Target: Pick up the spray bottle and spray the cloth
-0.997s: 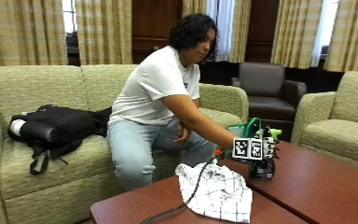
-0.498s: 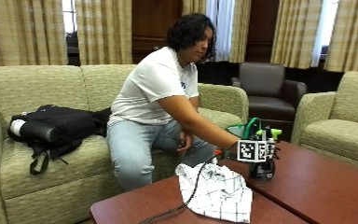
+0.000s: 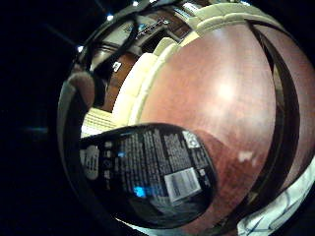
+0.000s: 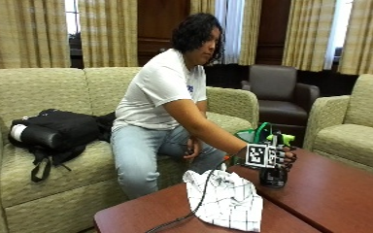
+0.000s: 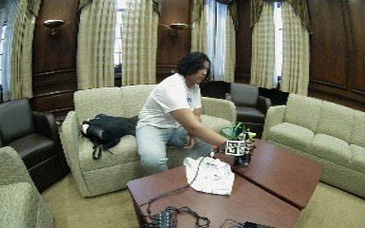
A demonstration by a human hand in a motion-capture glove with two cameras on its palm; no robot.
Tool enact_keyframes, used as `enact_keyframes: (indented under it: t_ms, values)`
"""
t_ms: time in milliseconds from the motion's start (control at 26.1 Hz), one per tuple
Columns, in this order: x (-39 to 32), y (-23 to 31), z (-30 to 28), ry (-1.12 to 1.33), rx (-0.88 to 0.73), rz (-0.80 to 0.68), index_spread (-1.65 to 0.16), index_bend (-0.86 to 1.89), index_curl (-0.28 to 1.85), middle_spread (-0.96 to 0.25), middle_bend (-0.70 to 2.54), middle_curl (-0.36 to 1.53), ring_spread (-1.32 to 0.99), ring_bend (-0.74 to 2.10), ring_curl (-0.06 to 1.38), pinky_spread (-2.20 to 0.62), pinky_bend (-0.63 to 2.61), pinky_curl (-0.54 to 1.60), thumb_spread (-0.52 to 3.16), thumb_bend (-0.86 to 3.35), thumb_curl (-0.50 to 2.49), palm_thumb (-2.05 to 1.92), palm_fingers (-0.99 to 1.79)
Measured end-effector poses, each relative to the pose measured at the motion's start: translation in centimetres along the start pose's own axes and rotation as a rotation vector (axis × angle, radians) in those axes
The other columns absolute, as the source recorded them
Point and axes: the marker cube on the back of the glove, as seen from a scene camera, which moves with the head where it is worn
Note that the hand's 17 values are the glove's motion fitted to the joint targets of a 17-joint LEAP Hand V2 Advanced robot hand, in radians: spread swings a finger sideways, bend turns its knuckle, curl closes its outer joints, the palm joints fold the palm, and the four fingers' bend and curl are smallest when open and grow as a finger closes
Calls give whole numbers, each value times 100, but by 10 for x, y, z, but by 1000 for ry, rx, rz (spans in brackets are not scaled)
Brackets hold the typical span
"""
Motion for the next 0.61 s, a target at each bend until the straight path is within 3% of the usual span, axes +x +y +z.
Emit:
enact_keyframes:
  t_ms: [153,268,345,613]
  values:
    - [3,3,1,27,-64,36,-33,-8,47,-20,45,51,-18,65,49,-13,54,46,66,-10,68,64,44]
    - [2,13,-8,54,-177,48,-37,0,43,-18,35,47,-18,56,47,-5,60,47,72,-9,63,57,13]
    - [1,23,-13,68,-261,56,-39,1,39,-18,33,45,-18,51,44,-1,60,45,74,-8,60,54,7]
    - [14,24,-24,226,-227,72,-43,6,28,-16,28,41,-17,45,35,9,59,39,79,-5,53,50,-2]
